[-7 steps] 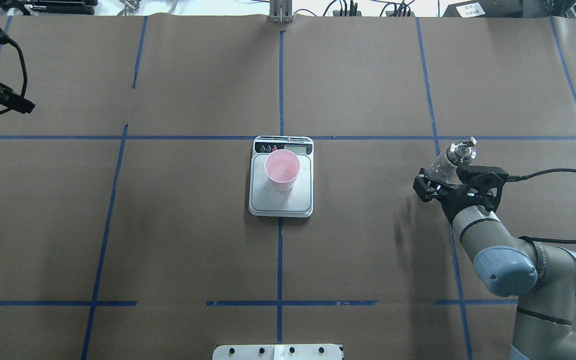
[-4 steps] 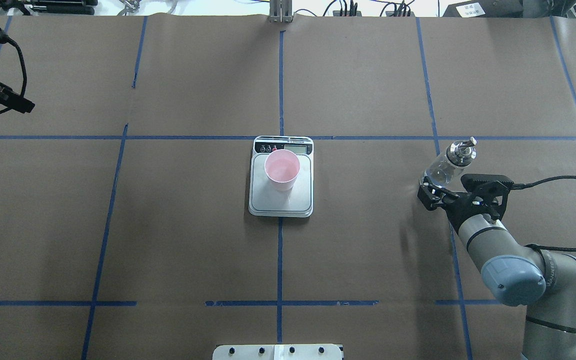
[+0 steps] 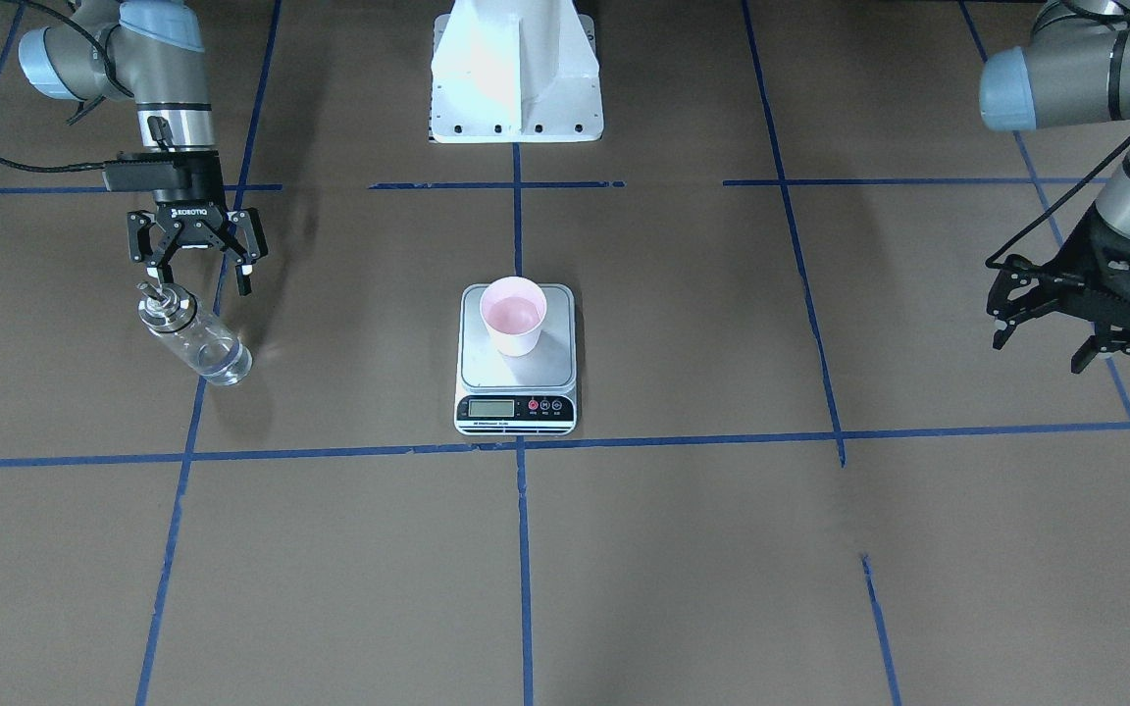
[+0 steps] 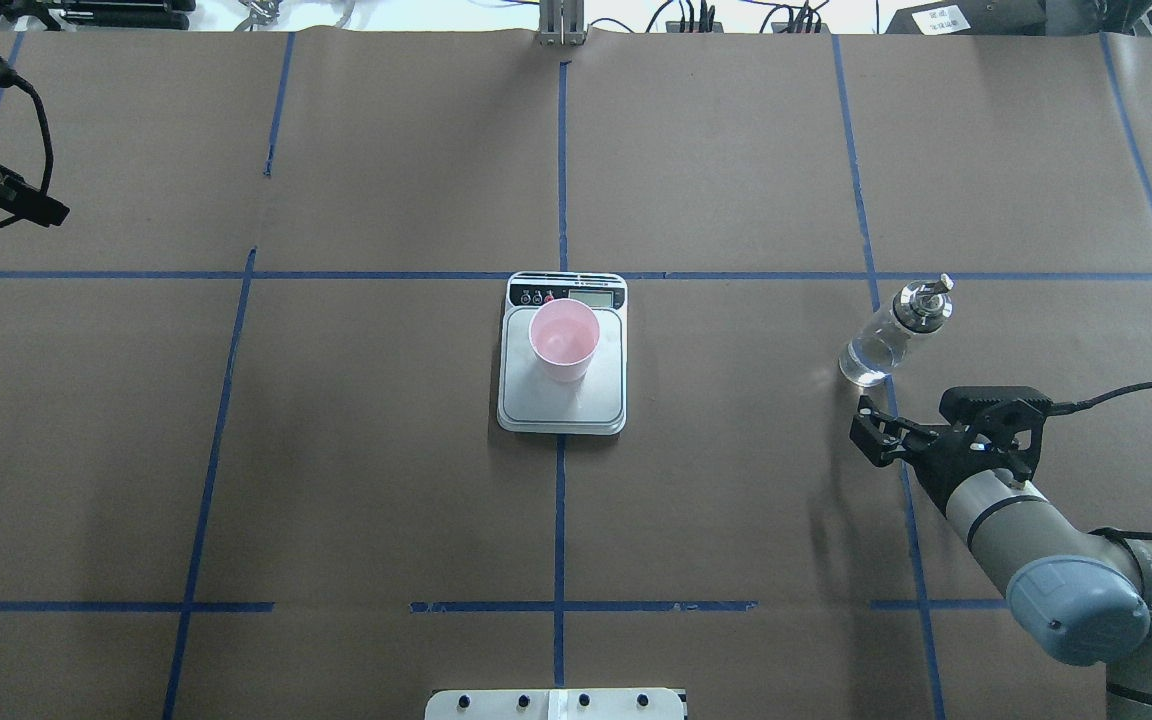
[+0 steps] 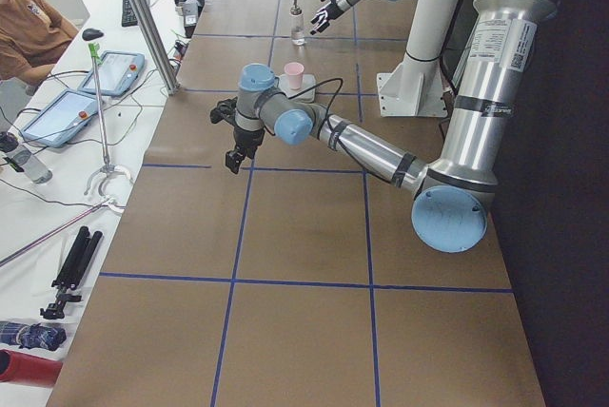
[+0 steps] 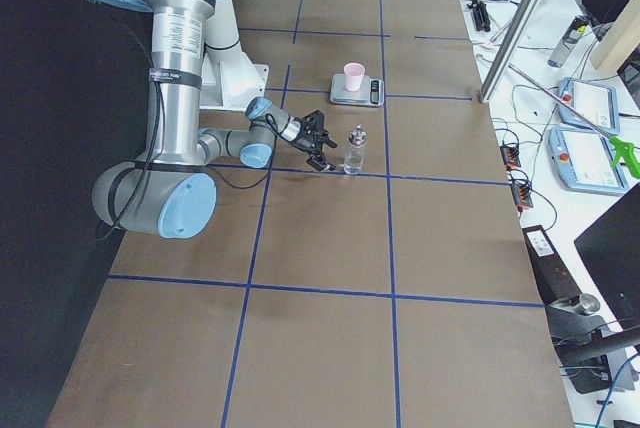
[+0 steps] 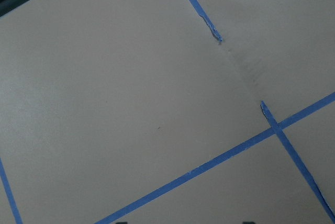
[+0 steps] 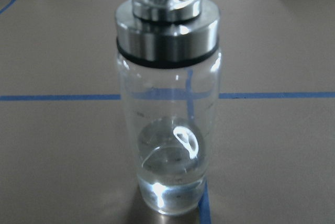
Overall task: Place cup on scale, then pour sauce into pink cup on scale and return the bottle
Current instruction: 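Open the right gripper and pull it back from the dispenser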
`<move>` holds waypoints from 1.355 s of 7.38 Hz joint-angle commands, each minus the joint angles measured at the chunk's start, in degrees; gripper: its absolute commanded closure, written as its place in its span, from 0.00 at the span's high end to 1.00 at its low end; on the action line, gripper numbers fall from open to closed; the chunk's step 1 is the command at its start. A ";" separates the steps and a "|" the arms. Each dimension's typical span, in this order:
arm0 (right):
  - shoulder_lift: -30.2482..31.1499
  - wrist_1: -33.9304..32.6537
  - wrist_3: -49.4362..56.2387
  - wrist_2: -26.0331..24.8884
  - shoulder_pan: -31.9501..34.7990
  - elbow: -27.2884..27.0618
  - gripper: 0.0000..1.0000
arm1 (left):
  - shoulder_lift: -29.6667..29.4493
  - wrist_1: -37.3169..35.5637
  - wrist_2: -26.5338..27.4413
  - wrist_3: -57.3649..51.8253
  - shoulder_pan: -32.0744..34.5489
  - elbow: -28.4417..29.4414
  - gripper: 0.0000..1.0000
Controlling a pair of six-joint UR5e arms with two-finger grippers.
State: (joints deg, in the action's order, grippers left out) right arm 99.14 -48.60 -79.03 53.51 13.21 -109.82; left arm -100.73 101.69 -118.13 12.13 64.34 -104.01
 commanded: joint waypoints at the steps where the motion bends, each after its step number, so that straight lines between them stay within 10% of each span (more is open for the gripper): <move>1: 4.80 0.00 0.71 7.80 -0.30 -4.24 1.00 | 0.00 0.00 0.00 0.09 0.00 0.47 0.79; 5: 6.94 0.00 9.92 22.90 6.88 -4.88 1.00 | 0.00 0.79 -0.17 -0.79 0.00 2.32 0.79; 10: 6.86 -0.35 39.03 64.87 41.10 3.26 1.00 | -0.08 5.07 -10.96 -7.46 6.23 13.63 0.79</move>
State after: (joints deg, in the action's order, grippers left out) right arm 106.37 -48.80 -49.77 106.77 43.79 -110.69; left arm -100.81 104.40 -125.50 6.52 68.48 -94.46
